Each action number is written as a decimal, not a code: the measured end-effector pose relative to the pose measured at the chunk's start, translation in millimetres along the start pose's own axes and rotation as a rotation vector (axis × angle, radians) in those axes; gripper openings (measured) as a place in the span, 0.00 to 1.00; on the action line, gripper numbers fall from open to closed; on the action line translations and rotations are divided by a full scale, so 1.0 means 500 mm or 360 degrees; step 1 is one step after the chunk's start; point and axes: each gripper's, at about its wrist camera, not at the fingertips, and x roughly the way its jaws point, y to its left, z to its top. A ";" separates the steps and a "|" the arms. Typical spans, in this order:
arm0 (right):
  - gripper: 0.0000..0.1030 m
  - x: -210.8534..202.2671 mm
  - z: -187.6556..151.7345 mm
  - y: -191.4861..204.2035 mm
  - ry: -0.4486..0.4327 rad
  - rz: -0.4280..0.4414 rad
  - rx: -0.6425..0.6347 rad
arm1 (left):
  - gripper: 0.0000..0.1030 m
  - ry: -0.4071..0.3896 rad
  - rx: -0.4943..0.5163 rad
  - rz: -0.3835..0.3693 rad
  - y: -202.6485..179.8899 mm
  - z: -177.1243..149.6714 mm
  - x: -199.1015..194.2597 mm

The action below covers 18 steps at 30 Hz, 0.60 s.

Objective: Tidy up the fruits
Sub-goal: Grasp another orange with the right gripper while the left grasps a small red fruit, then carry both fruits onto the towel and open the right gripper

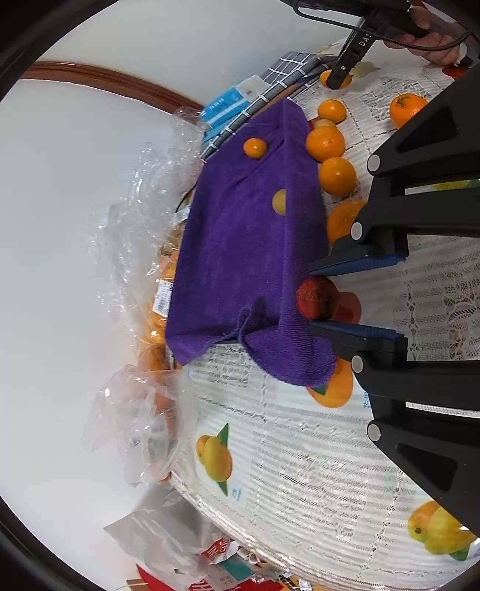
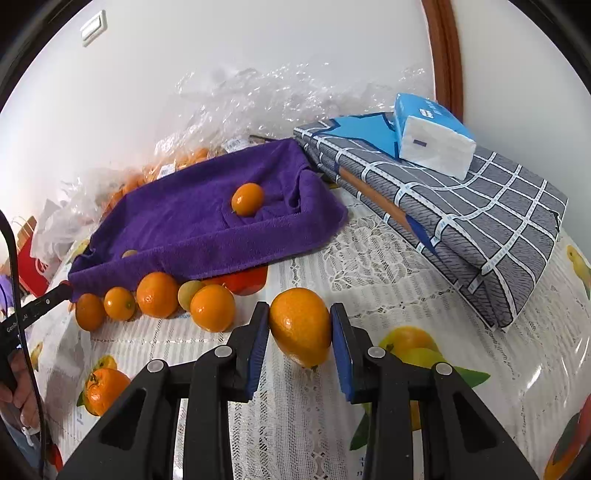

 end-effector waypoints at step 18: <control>0.32 -0.046 0.075 0.004 -0.0102 0.0038 0.0059 | 0.23 -0.0052 0.0035 0.0019 -0.007 0.031 -0.049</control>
